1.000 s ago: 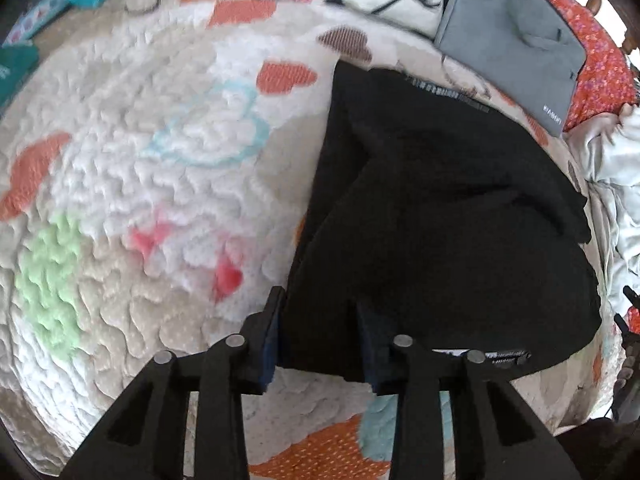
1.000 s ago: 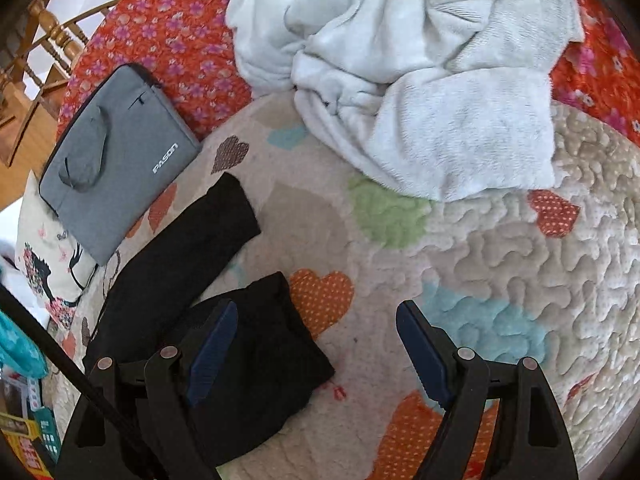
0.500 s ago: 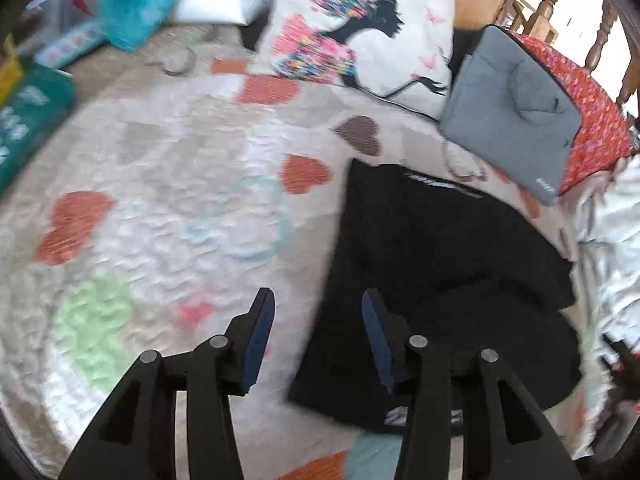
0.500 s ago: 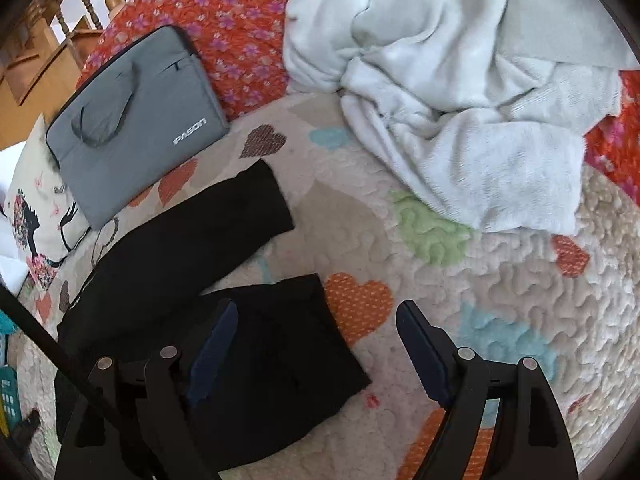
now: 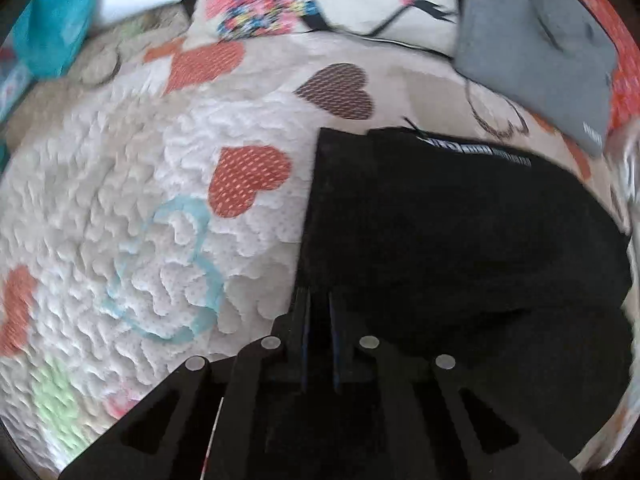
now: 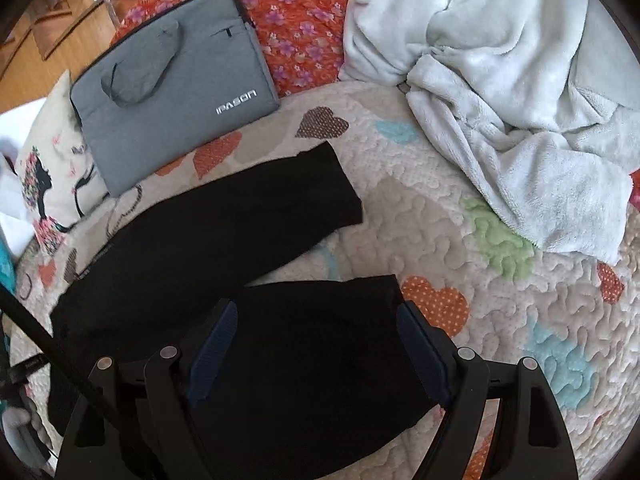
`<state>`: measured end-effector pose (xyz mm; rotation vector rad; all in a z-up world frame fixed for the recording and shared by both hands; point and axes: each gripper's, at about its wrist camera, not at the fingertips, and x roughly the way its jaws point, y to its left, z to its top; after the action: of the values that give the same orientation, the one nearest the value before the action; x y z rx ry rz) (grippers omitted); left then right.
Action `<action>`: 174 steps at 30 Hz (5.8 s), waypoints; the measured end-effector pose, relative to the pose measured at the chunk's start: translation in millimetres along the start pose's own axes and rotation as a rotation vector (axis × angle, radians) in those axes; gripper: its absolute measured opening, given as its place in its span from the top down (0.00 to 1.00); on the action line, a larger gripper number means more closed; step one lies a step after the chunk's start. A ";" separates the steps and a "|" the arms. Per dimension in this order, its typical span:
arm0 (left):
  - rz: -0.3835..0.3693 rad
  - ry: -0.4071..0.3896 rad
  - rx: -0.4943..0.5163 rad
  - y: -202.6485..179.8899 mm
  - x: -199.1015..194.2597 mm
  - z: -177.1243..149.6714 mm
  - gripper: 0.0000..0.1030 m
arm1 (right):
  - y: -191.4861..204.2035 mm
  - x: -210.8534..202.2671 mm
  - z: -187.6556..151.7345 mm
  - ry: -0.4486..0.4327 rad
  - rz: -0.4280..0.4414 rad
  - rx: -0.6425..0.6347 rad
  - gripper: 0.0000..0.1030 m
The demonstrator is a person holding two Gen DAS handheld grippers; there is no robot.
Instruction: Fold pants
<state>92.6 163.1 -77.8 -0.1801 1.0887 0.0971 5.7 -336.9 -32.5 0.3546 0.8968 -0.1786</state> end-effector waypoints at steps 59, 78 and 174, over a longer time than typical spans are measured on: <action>-0.187 -0.013 0.680 -117.4 35.1 98.1 1.00 | 152.6 171.3 127.2 0.281 0.317 -0.609 0.93; -0.258 -0.059 0.330 -40.1 6.8 109.1 0.46 | 151.8 85.6 102.1 0.215 0.284 -0.567 0.93; -0.497 -0.027 -0.151 49.2 -65.9 -77.5 0.63 | 57.3 -61.7 -49.4 0.146 0.423 -0.194 0.54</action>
<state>-13.6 197.1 -59.1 -0.5772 0.9821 -0.2645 -51.2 -265.0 0.9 0.3714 0.9533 0.3261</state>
